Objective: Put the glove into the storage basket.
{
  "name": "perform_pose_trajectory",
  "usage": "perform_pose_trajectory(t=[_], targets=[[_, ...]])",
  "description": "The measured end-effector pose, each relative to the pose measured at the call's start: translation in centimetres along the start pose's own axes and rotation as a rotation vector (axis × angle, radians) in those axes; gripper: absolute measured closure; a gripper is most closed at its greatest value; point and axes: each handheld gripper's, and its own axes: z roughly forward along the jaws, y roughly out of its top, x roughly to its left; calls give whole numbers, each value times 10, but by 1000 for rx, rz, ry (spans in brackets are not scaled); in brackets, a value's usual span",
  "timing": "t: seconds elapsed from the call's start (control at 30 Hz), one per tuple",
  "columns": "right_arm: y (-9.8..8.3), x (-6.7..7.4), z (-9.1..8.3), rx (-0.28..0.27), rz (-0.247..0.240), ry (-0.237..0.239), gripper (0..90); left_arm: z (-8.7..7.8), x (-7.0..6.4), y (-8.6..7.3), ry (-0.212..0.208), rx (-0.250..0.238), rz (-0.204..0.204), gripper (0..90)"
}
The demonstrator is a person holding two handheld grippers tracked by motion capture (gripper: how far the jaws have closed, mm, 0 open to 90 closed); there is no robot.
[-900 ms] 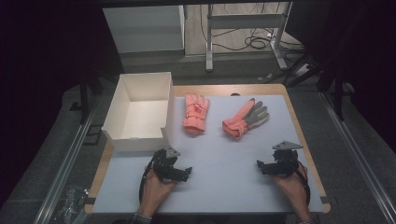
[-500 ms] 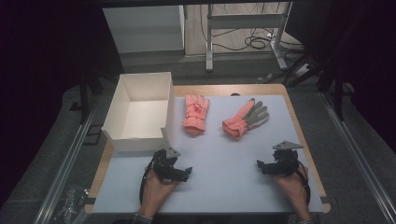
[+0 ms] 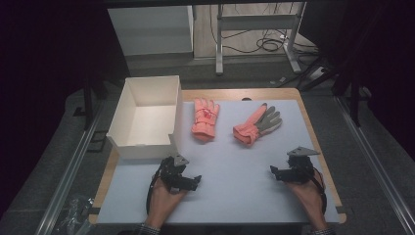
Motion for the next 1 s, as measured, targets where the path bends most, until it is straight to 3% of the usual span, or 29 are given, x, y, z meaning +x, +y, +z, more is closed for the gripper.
perform_pose_trajectory(t=[0.17,0.4,0.67,1.0], targets=[[11,-3,1,-13,43,32,126,0,0,0,0,-2,-1,1],[27,-1,8,-13,15,17,144,0,0,0,0,-2,2,1],[40,-7,15,-13,16,46,229,0,0,0,-1,-2,3,3],[62,-16,24,-39,14,39,343,0,0,0,-1,-2,1,3]])
